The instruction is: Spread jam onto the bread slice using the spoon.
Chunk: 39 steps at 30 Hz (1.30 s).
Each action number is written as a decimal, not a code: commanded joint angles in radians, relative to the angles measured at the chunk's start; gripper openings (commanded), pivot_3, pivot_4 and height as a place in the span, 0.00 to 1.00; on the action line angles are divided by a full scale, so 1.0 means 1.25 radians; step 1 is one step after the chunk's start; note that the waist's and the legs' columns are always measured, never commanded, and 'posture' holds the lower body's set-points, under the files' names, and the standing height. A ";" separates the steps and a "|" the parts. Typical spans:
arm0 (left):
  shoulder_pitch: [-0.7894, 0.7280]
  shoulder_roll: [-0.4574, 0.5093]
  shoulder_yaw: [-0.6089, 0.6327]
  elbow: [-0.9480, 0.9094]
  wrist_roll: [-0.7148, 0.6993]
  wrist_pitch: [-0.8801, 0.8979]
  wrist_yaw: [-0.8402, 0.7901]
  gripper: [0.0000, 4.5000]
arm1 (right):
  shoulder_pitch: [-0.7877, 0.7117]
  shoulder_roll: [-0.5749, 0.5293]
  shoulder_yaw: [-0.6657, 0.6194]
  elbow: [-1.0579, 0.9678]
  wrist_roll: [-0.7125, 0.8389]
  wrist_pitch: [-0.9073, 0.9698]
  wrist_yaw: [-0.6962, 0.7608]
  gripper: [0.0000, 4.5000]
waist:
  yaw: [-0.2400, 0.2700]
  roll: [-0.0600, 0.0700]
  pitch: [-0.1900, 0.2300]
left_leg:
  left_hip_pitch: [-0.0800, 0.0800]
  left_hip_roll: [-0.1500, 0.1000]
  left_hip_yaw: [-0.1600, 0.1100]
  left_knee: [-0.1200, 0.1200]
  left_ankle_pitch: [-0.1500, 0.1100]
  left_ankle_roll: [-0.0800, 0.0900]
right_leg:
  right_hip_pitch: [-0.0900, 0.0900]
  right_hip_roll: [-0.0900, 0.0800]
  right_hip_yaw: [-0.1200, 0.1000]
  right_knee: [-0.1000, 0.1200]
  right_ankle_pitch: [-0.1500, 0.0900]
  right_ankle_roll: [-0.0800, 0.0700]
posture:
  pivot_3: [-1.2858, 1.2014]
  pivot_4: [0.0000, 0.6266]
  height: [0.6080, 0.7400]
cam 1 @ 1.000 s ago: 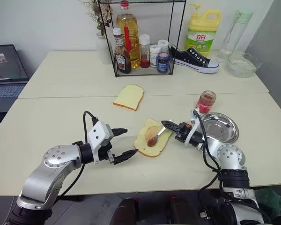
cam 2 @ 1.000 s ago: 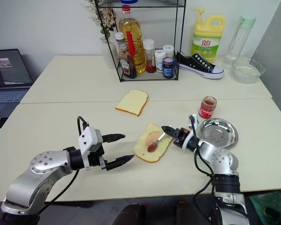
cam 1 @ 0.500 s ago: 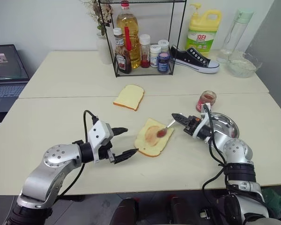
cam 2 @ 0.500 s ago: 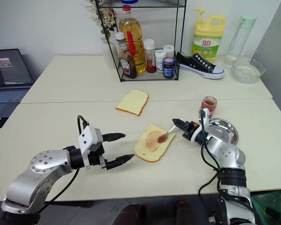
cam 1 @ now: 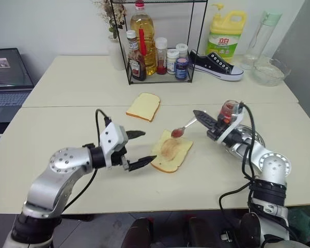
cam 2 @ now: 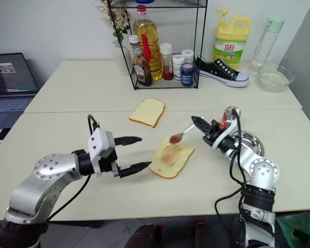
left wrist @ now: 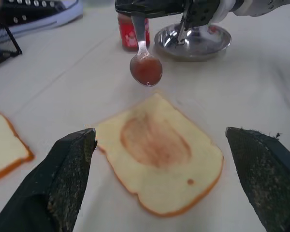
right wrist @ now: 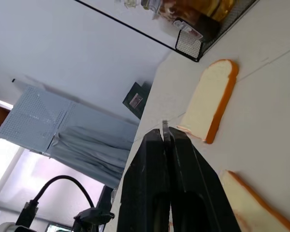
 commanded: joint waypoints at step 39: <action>-0.337 -0.411 -0.310 0.409 0.198 -0.200 -0.089 1.00 | 0.236 -0.222 -0.126 0.175 -0.166 -0.396 0.047 0.00 | -0.003 0.001 0.000 | 0.002 0.001 0.003 0.001 -0.001 0.001 | 0.002 0.005 0.004 0.000 0.000 0.001 | 0.52 0.24 1.00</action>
